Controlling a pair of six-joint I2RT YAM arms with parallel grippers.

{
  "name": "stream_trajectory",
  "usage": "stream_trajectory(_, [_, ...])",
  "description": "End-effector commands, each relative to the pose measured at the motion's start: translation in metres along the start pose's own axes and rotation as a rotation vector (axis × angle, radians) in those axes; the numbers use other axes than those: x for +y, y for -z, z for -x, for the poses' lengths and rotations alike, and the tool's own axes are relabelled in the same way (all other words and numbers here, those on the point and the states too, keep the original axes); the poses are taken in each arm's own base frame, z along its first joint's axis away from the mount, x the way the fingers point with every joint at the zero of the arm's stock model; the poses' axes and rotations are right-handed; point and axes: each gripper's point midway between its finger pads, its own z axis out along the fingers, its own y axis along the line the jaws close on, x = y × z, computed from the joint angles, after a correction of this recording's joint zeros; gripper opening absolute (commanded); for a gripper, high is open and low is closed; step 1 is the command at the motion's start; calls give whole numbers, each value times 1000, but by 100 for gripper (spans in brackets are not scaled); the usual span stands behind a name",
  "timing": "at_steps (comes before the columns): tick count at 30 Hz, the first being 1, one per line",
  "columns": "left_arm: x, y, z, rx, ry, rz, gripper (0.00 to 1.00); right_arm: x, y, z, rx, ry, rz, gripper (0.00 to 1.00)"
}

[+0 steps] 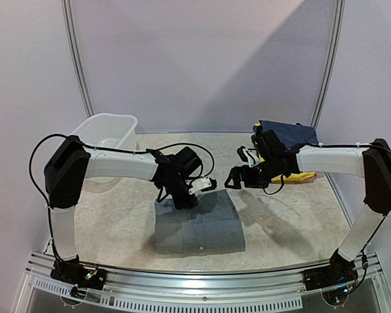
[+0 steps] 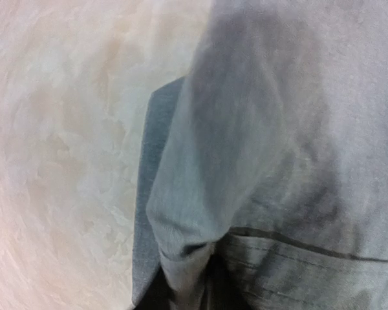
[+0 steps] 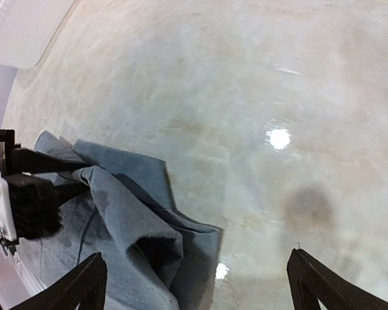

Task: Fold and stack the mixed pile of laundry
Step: Smooth out the square-folded shirt at the center of the board.

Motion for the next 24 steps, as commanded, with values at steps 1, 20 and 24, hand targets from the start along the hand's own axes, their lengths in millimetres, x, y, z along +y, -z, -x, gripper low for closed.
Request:
stream_trajectory(1, [17,11,-2,-25,40,64,31,-21,37,2,-148,-24,-131,99])
stream_trajectory(20, [-21,146,10,-292,287,167,52,110,45,-58,-66,208,419,51])
stream_trajectory(24, [-61,139,5,-329,338,39,32,134,30,-92,50,260,504,29])
